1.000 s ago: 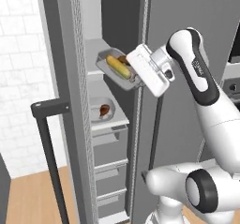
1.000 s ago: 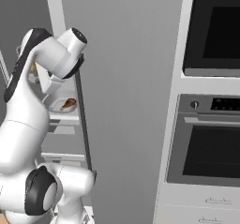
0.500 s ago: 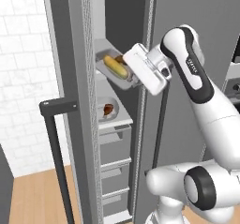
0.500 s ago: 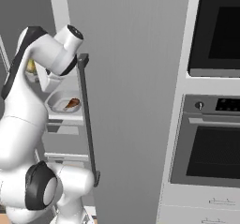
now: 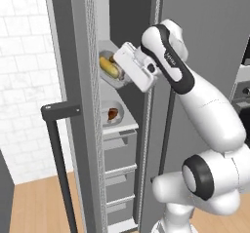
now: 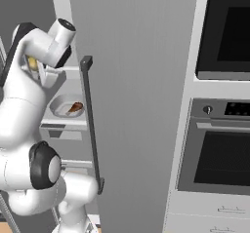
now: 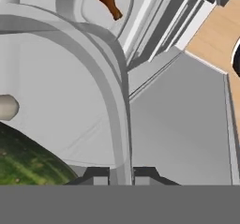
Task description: Take the meat container that has the chicken drumstick and place it on the second highest rack of the freezer. Then take the vegetable container that has the mushroom and cucumber and place it on the highest rack of the freezer.
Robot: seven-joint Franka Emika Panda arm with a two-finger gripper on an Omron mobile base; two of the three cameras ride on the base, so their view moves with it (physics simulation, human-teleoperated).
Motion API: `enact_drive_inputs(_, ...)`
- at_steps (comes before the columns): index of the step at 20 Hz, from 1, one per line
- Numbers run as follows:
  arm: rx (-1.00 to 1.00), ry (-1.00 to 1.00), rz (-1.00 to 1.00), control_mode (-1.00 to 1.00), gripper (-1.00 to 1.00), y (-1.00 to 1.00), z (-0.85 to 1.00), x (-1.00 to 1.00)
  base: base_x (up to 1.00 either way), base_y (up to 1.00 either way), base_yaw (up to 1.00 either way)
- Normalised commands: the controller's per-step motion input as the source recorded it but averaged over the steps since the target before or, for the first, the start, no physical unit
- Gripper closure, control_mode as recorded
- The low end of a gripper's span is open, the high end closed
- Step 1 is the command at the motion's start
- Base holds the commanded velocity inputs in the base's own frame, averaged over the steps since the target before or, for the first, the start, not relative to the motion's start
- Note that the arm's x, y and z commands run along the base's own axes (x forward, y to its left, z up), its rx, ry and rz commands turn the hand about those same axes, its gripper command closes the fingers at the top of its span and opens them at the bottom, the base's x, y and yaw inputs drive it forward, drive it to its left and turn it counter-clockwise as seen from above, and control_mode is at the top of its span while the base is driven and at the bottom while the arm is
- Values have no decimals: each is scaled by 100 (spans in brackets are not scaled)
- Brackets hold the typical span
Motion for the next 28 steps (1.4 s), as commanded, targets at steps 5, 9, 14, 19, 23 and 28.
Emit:
enact_drive_inputs(5, 4, 3, -28, -100, 100, 17, 0, 88, 0, 0, 0)
enact_drive_inputs(9, -3, 0, -40, -100, 100, 49, 0, 58, 0, 0, 0)
enact_drive_inputs(14, -10, -1, -22, -100, 100, 34, 0, 24, 0, 0, 0)
enact_drive_inputs(19, 0, 0, 0, -100, 100, 0, 0, 1, 0, 0, 0)
enact_drive_inputs(23, -13, 0, 0, -100, 100, 2, 0, 29, 0, 0, 0)
enact_drive_inputs(28, -12, 0, 0, -100, 100, 11, 0, 54, 0, 0, 0)
